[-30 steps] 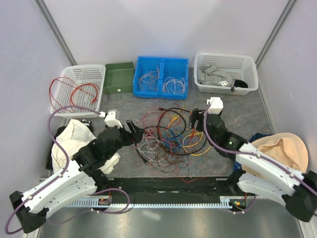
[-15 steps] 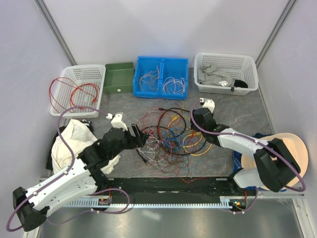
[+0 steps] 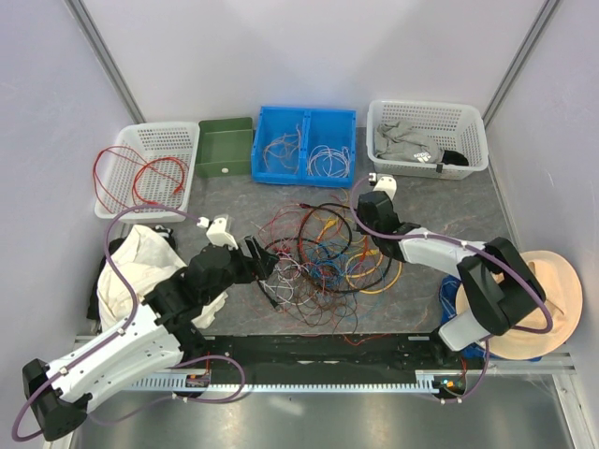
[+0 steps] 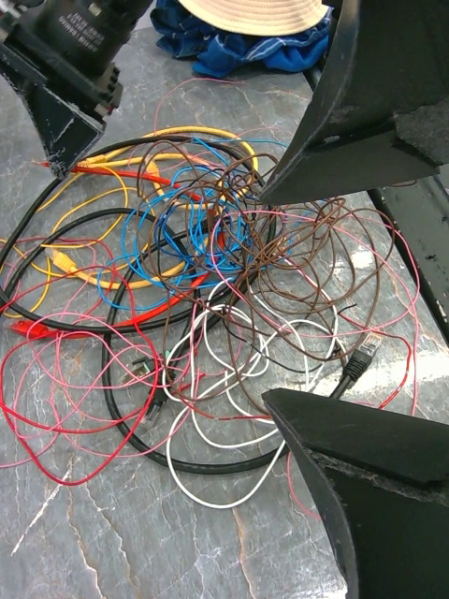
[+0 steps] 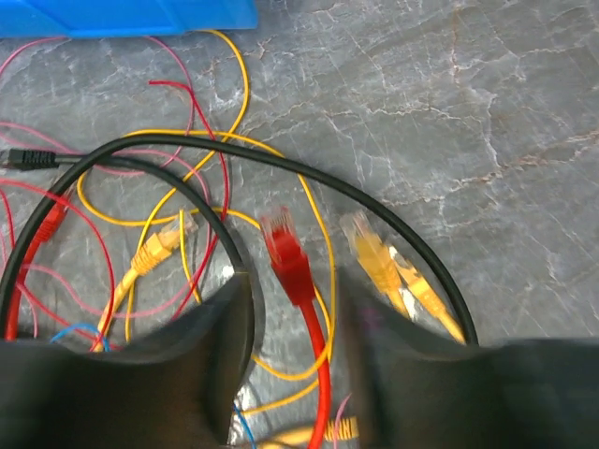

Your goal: Untangle the cables

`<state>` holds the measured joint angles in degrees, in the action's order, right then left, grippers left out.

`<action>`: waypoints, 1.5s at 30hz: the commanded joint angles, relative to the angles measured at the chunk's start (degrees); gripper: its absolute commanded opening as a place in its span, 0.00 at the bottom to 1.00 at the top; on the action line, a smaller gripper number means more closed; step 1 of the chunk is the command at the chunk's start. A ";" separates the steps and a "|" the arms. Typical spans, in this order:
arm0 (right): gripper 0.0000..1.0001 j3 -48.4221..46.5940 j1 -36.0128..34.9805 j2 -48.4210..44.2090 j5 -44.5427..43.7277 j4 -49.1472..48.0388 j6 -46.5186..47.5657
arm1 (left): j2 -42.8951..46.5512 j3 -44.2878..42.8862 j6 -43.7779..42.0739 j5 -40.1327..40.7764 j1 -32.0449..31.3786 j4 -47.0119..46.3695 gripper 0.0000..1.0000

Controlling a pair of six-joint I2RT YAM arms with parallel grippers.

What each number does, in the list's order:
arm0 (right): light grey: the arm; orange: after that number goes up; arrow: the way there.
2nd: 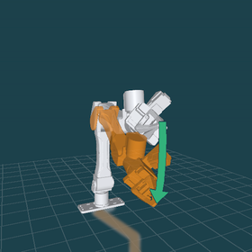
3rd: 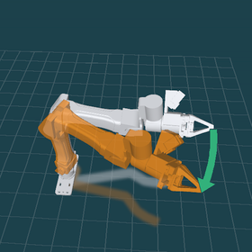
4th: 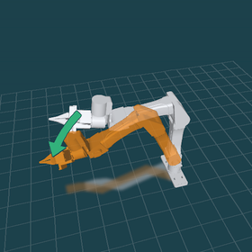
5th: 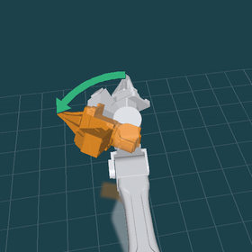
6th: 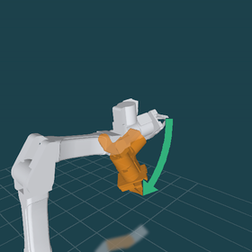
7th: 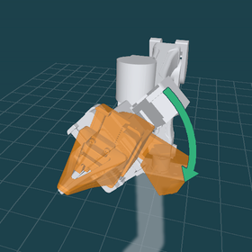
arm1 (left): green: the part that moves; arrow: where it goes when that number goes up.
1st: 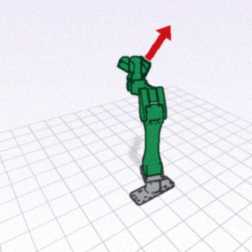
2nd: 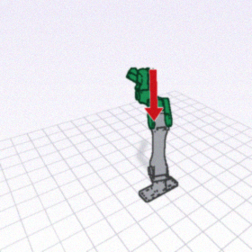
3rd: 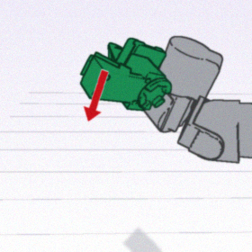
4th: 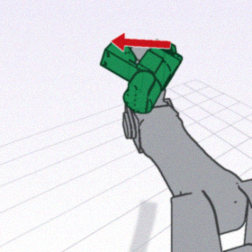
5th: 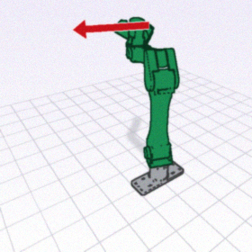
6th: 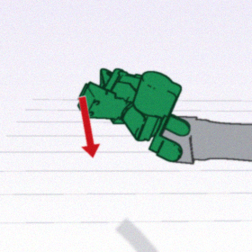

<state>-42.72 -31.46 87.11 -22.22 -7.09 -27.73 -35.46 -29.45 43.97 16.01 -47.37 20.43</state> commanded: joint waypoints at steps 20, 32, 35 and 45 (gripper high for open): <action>0.00 -25.29 -11.67 -25.49 6.48 17.10 5.93 | 7.42 -3.06 2.53 2.97 -0.17 -1.53 0.82; 0.00 -46.93 -15.03 -25.23 28.53 21.42 -4.43 | 12.17 -2.56 -17.40 -9.73 -0.17 -39.22 0.90; 0.00 -46.32 -15.12 -25.59 29.77 20.98 -7.16 | 7.62 0.53 -21.62 -18.43 -0.17 -50.53 0.90; 0.00 -47.28 -15.03 -24.62 32.94 23.17 -11.03 | -10.94 2.99 -25.68 -42.72 -0.35 -71.48 0.87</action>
<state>-87.90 -46.28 62.30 8.56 15.75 -36.07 -43.86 -28.27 22.85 -14.48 -47.40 -38.04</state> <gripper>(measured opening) 0.034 0.870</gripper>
